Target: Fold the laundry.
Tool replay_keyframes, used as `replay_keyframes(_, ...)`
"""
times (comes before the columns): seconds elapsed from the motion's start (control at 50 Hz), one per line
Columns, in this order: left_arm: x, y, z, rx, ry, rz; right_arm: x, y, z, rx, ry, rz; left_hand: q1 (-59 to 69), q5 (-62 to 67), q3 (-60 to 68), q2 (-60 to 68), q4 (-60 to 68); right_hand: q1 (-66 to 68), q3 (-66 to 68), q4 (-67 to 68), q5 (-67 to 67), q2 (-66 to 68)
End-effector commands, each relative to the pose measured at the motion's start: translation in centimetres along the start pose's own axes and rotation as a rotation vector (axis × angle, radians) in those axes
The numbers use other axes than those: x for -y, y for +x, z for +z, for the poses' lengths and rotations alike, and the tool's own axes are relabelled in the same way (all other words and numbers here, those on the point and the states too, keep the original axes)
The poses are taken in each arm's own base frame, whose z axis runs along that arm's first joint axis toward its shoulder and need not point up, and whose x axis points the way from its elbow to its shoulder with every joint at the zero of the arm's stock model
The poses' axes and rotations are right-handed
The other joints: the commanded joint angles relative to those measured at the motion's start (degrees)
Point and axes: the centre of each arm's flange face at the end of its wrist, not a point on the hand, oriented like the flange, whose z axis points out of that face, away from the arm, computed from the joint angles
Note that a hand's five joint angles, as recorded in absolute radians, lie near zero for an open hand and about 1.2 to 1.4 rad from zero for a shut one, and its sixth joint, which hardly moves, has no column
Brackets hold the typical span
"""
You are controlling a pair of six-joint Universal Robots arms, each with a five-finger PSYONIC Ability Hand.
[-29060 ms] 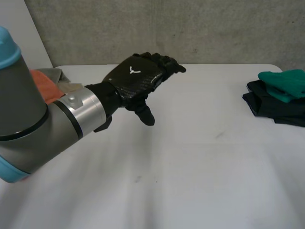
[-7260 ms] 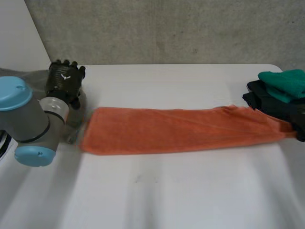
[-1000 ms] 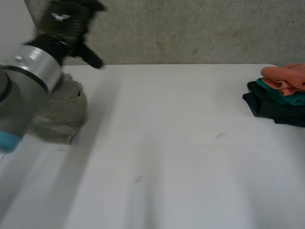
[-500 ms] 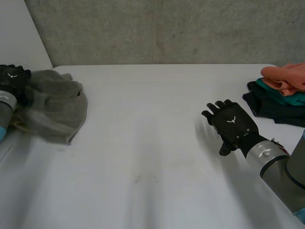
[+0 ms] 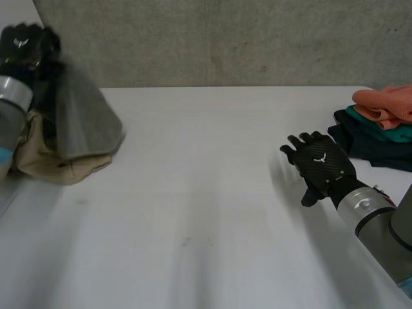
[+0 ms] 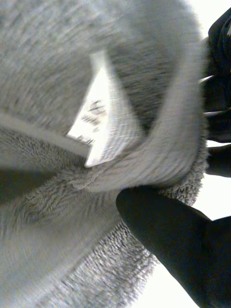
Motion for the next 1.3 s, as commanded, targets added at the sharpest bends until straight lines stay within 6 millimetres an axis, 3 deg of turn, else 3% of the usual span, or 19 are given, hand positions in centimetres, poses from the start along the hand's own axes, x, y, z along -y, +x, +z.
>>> replay_keyframes(0.02, 10.7, 10.2, -3.2, -0.224, 0.145, -0.245, -0.4, 2.1, 0.2, -0.138, -0.054, 0.000, 15.2, 16.1, 12.0, 11.4, 11.4, -2.3, -2.2, -3.7, -3.9, -2.8)
replay_keyframes(0.08, 11.3, 14.1, -4.8, -0.305, 0.129, -0.293, -0.5, 2.8, 0.3, -0.190, -0.073, 0.004, 15.2, 16.1, 12.0, 11.4, 11.4, -2.3, -2.2, -3.7, -3.9, -2.8)
replay_keyframes(0.1, 11.3, 16.9, -6.0, -0.357, 0.110, -0.321, -0.6, 3.3, 0.3, -0.222, -0.088, 0.007, 15.2, 16.1, 12.0, 11.4, 11.4, -2.3, -2.2, -3.7, -3.9, -2.8)
replay_keyframes(0.16, 10.2, 22.3, -8.9, -0.445, 0.031, -0.369, -0.7, 4.0, 0.3, -0.264, -0.104, 0.008, 15.2, 16.1, 12.0, 11.4, 11.4, -2.3, -2.2, -3.7, -3.9, -2.8)
replay_keyframes(0.24, 7.8, 27.7, -13.0, -0.544, -0.123, -0.402, -0.8, 4.4, 0.3, -0.289, -0.113, 0.008, 15.2, 16.1, 12.0, 11.4, 11.4, -2.3, -2.2, -3.7, -3.9, -2.8)
replay_keyframes(0.32, 6.9, 31.3, -17.0, -0.655, -0.236, -0.413, -0.8, 4.6, 0.3, -0.295, -0.116, 0.008, 15.2, 16.1, 12.0, 11.4, 11.4, -2.3, -2.2, -3.7, -3.9, -2.8)
replay_keyframes(0.38, 6.9, 32.5, -18.6, -0.702, -0.270, -0.406, -0.8, 4.5, 0.3, -0.289, -0.119, 0.010, -35.8, -34.9, -39.1, -39.7, -39.7, -2.3, -2.2, -3.7, -3.9, -2.8)
replay_keyframes(0.42, 7.3, 32.7, -19.1, -0.715, -0.272, -0.409, -0.8, 4.5, 0.3, -0.287, -0.122, 0.011, -42.1, -41.2, -45.3, -45.9, -45.9, -2.3, -2.2, -3.7, -3.9, -2.8)
replay_keyframes(0.52, 8.6, 31.4, -18.5, -0.681, -0.243, -0.402, -0.9, 4.4, 0.3, -0.287, -0.125, 0.011, -47.8, -46.9, -51.1, -51.7, -51.7, -2.3, -2.2, -3.7, -3.9, -2.8)
replay_keyframes(0.56, 9.9, 29.0, -16.9, -0.623, -0.198, -0.390, -0.9, 4.4, 0.2, -0.287, -0.129, 0.012, -48.0, -47.1, -51.2, -51.9, -51.8, -2.3, -2.2, -3.7, -3.9, -2.8)
replay_keyframes(0.68, 9.7, 21.5, -13.2, -0.432, -0.159, -0.279, 0.6, 4.1, -1.0, -0.256, -0.169, 0.025, -48.7, -47.8, -51.9, -52.5, -52.5, -2.3, -2.2, -3.7, -3.9, -2.8)
replay_keyframes(0.7, 9.4, 19.8, -12.7, -0.393, -0.158, -0.240, 0.8, 4.0, -1.3, -0.243, -0.179, 0.028, -48.7, -47.8, -51.9, -52.5, -52.5, -2.3, -2.2, -3.7, -3.9, -2.8)
replay_keyframes(0.76, 7.9, 17.5, -12.2, -0.339, -0.181, -0.171, 2.3, 2.3, -2.4, -0.160, -0.205, 0.038, -48.7, -47.8, -51.9, -52.5, -52.5, -2.3, -2.2, -3.7, -3.9, -2.8)
replay_keyframes(0.84, 4.0, 14.1, -11.0, -0.271, -0.251, -0.019, 3.6, -0.1, -3.7, -0.054, -0.255, 0.061, -48.7, -47.8, -51.9, -52.5, -52.5, -2.3, -2.2, -3.7, -3.9, -2.8)
replay_keyframes(0.88, 0.6, 12.7, -10.6, -0.276, -0.318, 0.069, 3.8, -1.0, -4.4, -0.015, -0.282, 0.075, -48.2, -47.3, -51.4, -52.0, -52.0, -2.3, -2.2, -3.7, -3.9, -2.8)
replay_keyframes(1.0, -6.1, 11.8, -10.9, -0.411, -0.426, 0.192, 4.2, -4.2, -6.4, 0.092, -0.325, 0.155, -47.0, -46.1, -50.2, -50.9, -50.8, -2.3, -2.2, -3.7, -3.9, -2.8)
replay_keyframes(1.08, -8.4, 12.4, -10.5, -0.460, -0.453, 0.166, 3.4, -6.4, -6.7, 0.116, -0.341, 0.186, -42.6, -41.7, -45.9, -46.5, -46.5, -2.3, -2.2, -3.7, -3.9, -2.8)
replay_keyframes(1.18, -9.6, 13.2, -10.1, -0.494, -0.452, 0.126, 1.2, -7.3, -6.0, 0.028, -0.388, 0.190, -39.1, -38.2, -42.3, -43.0, -42.9, -2.3, -2.2, -3.7, -3.9, -2.8)
replay_keyframes(1.3, -9.2, 14.9, -9.9, -0.533, -0.432, 0.057, 0.6, -8.0, -5.8, -0.003, -0.375, 0.173, -34.9, -34.0, -38.1, -38.7, -38.7, -2.3, -2.2, -3.7, -3.9, -2.8)
